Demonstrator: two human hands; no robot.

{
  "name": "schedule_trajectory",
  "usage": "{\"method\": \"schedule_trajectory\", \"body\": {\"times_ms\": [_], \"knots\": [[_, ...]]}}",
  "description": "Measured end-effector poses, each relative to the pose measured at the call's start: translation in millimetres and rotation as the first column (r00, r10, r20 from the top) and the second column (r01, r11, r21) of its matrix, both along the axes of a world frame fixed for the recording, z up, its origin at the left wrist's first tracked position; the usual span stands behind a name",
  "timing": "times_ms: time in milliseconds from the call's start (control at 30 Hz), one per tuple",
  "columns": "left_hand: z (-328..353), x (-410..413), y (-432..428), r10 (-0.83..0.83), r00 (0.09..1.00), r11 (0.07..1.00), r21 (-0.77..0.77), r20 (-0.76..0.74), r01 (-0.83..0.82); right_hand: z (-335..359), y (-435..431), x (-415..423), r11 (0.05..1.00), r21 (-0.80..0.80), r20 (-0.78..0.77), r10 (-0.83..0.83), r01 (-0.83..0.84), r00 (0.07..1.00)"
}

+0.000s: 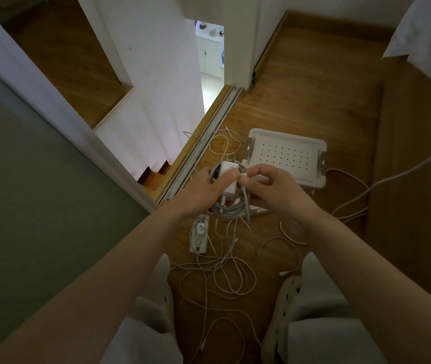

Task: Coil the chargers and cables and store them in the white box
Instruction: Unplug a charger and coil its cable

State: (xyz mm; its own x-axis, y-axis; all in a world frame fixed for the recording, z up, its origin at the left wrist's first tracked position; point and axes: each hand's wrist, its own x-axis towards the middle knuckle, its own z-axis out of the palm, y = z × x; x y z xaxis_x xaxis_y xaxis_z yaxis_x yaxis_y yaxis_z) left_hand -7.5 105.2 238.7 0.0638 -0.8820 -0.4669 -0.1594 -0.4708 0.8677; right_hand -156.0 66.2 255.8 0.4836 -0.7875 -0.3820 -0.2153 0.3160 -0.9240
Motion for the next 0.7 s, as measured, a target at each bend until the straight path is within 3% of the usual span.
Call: {"method": "schedule_trajectory", "body": {"times_ms": [133,433,600,700], "knots": [[-4.0,4.8,-1.2,0.014,0.984,0.999,-0.035,0.177,-0.008,0.6,8.0,2.8,0.922,-0.388,-0.212,-0.102,0.012,0.972],[-10.9,12.4,-6.2,0.161,0.909,0.985,-0.116,0.383,-0.125,21.5,24.8,1.0,0.930,-0.303,0.151,-0.170,0.209,0.974],[-5.3,11.5,-9.5,0.225,0.892,0.964,-0.223,0.392,-0.145,32.4,19.5,-2.7,0.895,-0.377,0.126,-0.204,0.237,0.971],[-7.3,9.0,-12.2,0.221,0.878,0.966,-0.217,0.425,-0.138,32.9,19.9,-3.2,0.895,-0.421,-0.026,-0.175,0.147,0.984]]}}
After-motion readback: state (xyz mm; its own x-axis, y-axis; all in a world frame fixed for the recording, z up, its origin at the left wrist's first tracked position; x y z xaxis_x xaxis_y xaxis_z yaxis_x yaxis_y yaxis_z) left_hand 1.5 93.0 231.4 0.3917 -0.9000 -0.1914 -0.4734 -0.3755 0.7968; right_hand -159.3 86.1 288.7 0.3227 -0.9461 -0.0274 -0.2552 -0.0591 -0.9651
